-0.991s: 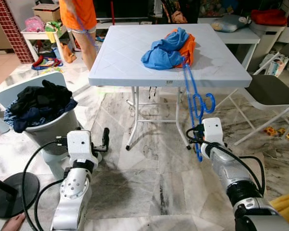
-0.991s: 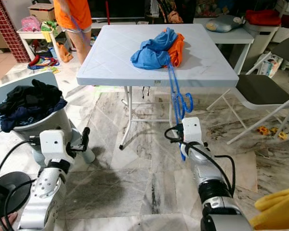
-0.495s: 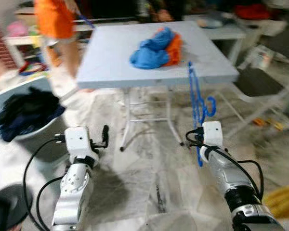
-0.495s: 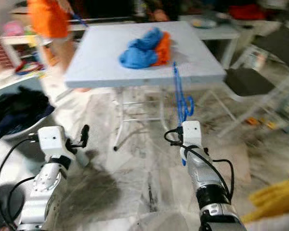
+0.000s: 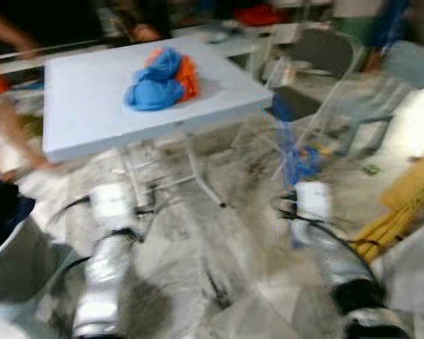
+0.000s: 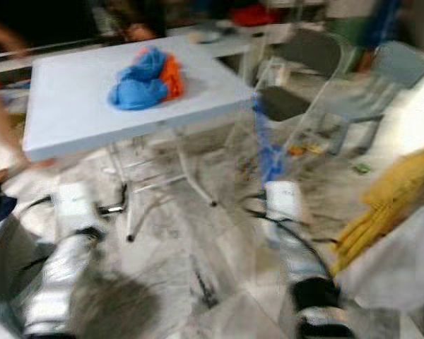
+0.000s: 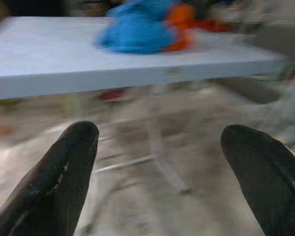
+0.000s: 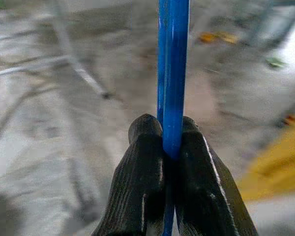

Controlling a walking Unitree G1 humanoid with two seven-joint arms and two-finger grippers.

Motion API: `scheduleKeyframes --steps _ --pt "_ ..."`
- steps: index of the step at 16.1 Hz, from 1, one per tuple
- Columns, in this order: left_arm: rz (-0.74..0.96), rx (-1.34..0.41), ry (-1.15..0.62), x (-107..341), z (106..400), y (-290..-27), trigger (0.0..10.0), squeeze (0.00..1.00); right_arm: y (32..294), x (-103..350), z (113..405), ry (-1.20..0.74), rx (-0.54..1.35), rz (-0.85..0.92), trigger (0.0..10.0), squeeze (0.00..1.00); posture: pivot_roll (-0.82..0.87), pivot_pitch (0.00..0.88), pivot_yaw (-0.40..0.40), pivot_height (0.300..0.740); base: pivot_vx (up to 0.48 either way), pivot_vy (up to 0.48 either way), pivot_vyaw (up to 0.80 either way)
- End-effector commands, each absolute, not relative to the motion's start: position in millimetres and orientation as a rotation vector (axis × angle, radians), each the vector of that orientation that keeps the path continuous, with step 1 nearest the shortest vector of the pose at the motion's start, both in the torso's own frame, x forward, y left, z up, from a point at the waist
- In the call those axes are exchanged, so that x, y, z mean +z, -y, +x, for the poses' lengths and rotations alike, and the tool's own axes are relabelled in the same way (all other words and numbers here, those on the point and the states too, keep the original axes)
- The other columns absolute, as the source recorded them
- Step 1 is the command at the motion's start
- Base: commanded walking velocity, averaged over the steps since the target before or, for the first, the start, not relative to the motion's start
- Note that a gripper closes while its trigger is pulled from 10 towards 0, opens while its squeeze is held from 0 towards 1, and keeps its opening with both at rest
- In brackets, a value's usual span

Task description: Hang hanger

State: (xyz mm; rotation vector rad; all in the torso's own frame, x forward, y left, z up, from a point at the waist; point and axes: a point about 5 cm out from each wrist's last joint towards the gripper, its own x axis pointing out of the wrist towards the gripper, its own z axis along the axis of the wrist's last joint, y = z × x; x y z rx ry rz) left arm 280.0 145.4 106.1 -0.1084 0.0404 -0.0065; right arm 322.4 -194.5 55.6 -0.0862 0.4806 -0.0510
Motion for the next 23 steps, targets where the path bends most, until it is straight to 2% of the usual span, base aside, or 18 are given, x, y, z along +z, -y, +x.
scheduleKeyframes --steps 1,7,12,17,23 --pt "-0.096 0.031 -0.061 102.6 279.0 -158.7 10.0 0.0 177.2 63.8 327.8 -0.445 -0.011 -0.075 10.0 0.0 -0.06 0.0 0.025 0.74 0.0 0.469 -0.79" --pt "-0.102 0.019 -0.072 102.2 281.3 -157.6 10.0 0.0 175.9 63.8 326.2 -0.452 -0.007 -0.064 10.0 0.0 -0.07 0.0 0.024 0.74 0.0 0.48 -0.78" --pt "-0.1 -0.001 -0.094 99.5 282.5 -156.6 10.0 0.0 177.8 61.4 322.4 -0.47 -0.045 -0.069 10.0 0.0 -0.07 0.0 0.031 0.74 0.0 0.48 -0.09" --pt "-0.105 -0.101 -0.055 101.8 282.8 -153.4 10.0 0.0 190.4 52.1 316.0 -0.531 -0.161 -0.073 10.0 0.0 -0.08 0.0 0.045 0.74 0.0 0.0 0.0" --pt "-0.107 -0.134 -0.04 105.2 287.2 -151.4 10.0 0.0 192.0 50.3 314.8 -0.544 -0.187 -0.06 10.0 0.0 -0.09 0.0 0.056 0.74 0.314 0.132 -0.8"
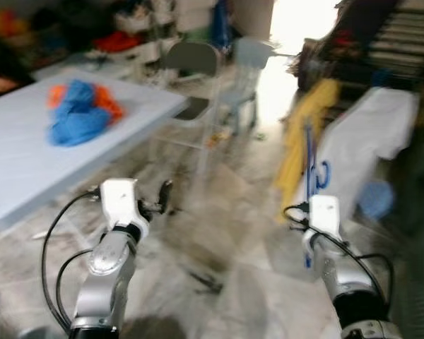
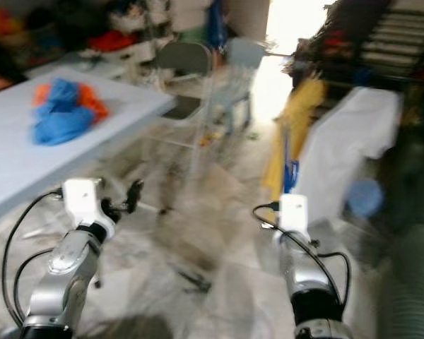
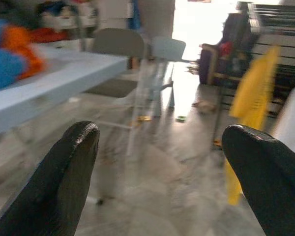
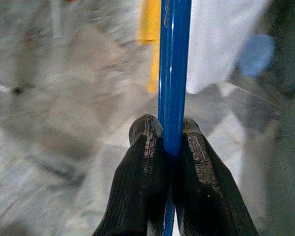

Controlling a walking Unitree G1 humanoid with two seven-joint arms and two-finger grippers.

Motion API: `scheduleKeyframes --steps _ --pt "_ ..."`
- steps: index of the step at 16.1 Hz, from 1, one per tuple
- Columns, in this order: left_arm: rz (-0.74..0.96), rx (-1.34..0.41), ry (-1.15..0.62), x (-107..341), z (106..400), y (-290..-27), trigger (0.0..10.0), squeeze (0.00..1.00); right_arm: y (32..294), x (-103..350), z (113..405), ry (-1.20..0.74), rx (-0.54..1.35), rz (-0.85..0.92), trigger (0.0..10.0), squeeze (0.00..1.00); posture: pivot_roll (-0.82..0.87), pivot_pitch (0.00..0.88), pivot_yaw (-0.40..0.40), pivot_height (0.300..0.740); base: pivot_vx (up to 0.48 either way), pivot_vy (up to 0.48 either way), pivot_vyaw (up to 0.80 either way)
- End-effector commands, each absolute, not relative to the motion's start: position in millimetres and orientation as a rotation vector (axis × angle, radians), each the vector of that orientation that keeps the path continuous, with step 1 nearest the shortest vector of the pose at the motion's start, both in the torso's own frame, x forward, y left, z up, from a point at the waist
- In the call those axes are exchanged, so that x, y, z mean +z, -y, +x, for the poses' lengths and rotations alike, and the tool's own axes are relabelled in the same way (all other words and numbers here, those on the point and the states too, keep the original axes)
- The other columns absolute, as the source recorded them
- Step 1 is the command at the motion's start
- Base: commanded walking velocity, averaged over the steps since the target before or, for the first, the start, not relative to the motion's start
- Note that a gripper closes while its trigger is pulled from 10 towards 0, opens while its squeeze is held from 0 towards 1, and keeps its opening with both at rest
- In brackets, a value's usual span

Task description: Hang hanger

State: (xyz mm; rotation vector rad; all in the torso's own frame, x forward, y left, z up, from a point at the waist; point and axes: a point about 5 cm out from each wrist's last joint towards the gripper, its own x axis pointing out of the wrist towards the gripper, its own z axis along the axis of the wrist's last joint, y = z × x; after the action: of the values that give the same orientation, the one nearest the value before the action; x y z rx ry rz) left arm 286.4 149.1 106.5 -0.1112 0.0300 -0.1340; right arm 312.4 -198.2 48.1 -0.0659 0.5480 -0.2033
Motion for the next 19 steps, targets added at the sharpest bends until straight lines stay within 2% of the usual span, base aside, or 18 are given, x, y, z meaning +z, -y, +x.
scheduleKeyframes --steps 1,5,12,16,19 --pt "-0.105 -0.135 -0.041 104.7 287.5 -151.2 10.0 0.0 192.1 50.3 314.8 -0.543 -0.189 -0.064 10.0 0.0 -0.09 0.0 0.056 0.74 0.364 0.304 -0.8" --pt "-0.111 -0.139 -0.045 103.6 288.0 -150.0 10.0 0.0 195.4 49.1 312.5 -0.548 -0.204 -0.073 10.0 0.0 -0.09 0.0 0.055 0.74 0.363 0.313 -0.8" --pt "-0.107 -0.175 -0.071 99.5 288.9 -142.5 10.0 0.0 208.3 47.5 310.1 -0.568 -0.29 -0.09 10.0 0.0 -0.1 0.0 0.061 0.74 0.364 0.311 0.0" --pt "-0.078 -0.226 -0.1 95.8 288.0 -135.9 10.0 0.0 212.3 44.4 309.4 -0.601 -0.316 -0.081 10.0 0.0 -0.1 0.0 0.065 0.74 0.46 0.0 -0.54" --pt "-0.061 -0.25 -0.119 93.4 286.8 -132.5 10.0 0.0 209.5 43.8 311.2 -0.607 -0.308 -0.072 10.0 0.0 -0.09 0.0 0.067 0.74 0.48 0.0 0.0"
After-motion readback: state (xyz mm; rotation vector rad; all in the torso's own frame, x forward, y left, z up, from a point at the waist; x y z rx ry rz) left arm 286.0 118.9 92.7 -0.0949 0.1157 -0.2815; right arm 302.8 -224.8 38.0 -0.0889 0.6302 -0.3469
